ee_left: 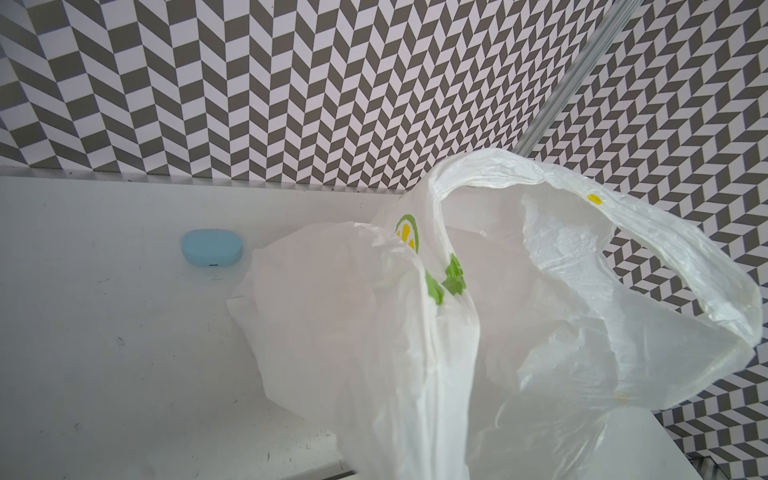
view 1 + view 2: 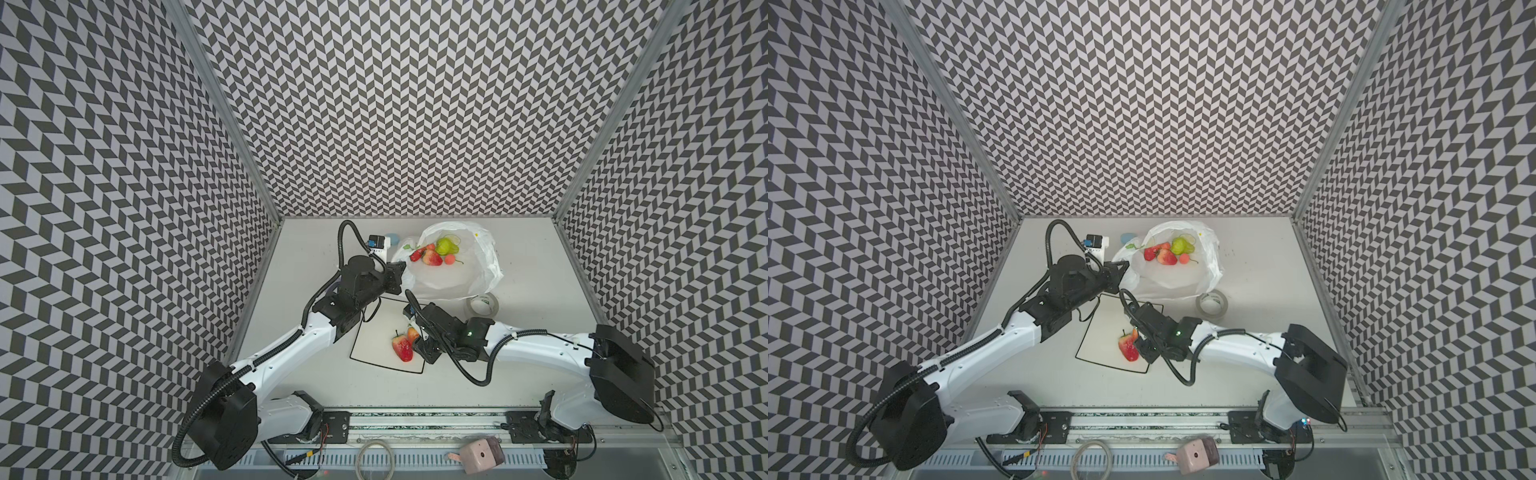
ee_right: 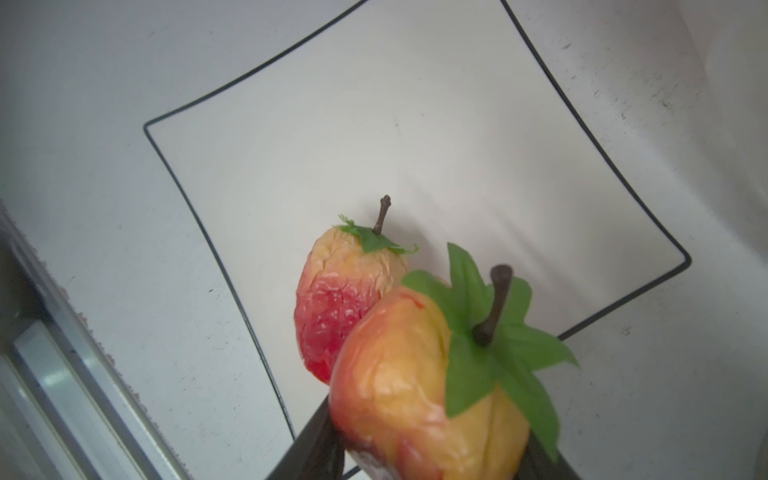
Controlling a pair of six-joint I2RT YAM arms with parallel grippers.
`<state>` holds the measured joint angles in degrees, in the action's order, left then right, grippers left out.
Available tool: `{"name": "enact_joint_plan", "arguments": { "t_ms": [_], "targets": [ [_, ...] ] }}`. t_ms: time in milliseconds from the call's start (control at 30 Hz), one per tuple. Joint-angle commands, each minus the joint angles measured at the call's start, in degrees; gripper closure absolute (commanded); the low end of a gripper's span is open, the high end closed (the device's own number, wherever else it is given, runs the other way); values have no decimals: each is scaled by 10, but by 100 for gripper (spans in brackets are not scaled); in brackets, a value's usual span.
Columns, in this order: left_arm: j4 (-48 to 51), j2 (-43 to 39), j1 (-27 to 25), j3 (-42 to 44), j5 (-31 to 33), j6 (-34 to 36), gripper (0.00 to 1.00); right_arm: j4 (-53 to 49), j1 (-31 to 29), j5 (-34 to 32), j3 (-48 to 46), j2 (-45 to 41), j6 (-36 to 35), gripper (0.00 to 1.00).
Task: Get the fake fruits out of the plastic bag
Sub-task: 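Carry the peach out of the bag toward the paper sheet, then lower the peach onto the paper sheet and open the right gripper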
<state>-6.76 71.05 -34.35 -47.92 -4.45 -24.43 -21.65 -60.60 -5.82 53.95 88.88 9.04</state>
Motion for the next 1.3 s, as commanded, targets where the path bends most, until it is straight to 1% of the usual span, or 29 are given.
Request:
{"name": "enact_joint_plan", "arguments": {
  "t_ms": [0,133,367,433,600,700,833,967,1033,1133,1233,1267],
  "targets": [
    [5,-11,4,-19,7,6,100,-1,-1,-23,23,20,12,67],
    [7,-13,4,-19,9,8,100,-15,2,-37,34,43,28,67],
    [10,-10,4,-22,11,9,100,-19,5,-25,39,63,30,64],
    [13,-9,4,-24,12,9,100,-18,5,-20,41,66,29,60],
    [11,-8,4,-23,12,8,100,-19,5,-21,40,62,27,44],
    [11,-7,4,-23,12,8,100,-18,6,-22,38,57,26,39],
    [11,-5,4,-24,13,9,100,-27,6,-25,41,46,26,34],
    [10,-5,4,-25,13,8,100,-46,6,-30,53,9,28,31],
    [9,-5,4,-25,13,8,100,-51,5,-25,55,-26,23,31],
    [7,-3,4,-26,12,8,100,-24,4,10,26,-111,-1,31],
    [4,-1,4,-27,9,7,100,34,5,66,-23,-209,-38,32],
    [4,-1,4,-27,8,7,100,67,5,73,-46,-242,-40,33]
  ]
}}
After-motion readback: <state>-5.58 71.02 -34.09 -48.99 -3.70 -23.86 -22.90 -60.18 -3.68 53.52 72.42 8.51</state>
